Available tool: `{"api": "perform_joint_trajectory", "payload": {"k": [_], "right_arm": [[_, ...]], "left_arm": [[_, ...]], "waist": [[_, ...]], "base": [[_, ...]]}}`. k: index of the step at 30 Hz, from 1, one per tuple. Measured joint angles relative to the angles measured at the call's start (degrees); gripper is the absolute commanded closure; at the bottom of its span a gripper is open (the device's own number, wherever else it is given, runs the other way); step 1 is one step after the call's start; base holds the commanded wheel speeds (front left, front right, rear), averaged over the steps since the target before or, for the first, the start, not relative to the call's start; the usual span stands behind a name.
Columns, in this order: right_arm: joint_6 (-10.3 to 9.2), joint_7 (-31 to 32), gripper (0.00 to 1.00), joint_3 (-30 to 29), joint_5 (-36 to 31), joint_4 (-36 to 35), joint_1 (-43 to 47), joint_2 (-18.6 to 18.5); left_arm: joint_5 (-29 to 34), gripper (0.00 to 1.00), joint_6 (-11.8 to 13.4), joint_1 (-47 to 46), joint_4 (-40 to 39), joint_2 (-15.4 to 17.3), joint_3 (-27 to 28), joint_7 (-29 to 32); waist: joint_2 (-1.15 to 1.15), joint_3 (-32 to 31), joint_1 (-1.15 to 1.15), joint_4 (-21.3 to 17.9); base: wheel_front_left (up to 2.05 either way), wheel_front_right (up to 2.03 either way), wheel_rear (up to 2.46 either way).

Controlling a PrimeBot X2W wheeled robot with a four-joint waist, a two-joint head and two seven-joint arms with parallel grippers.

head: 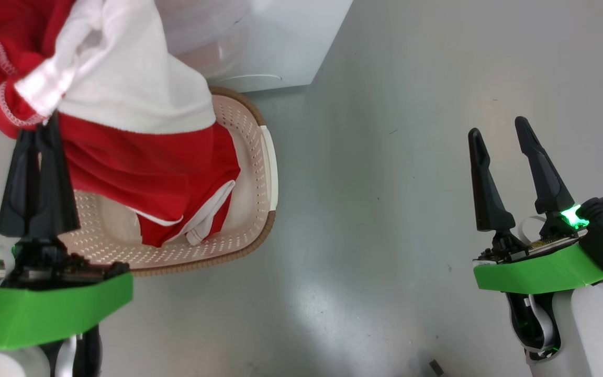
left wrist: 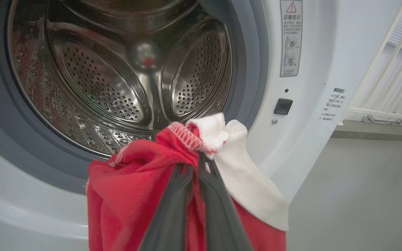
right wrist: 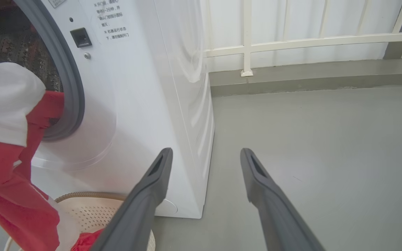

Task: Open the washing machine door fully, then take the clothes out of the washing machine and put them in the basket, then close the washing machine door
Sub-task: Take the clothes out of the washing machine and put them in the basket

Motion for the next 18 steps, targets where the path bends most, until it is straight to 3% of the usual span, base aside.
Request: {"api": "perform_joint_trajectory", "payload": {"k": [8,18], "right_arm": [[0.00,0.0,0.00,-0.1,-0.1,-0.1,0.0,0.0],[0.00,0.0,0.00,0.2,-0.4,-0.3,0.0,0.0]], "left_arm": [[0.6,1.00,1.5,2.4,-3.6,-0.1,-0.3,1.4],[-1.8,1.00,1.1,3.5,6.1,-1.6,-0.3,-1.4]], "waist": [[0.00,-0.3,0.00,0.6],[0.00,0.6,0.00,0.7]], "base": [[0.00,0.00,0.00],[0.00,0.00,0.00]]}}
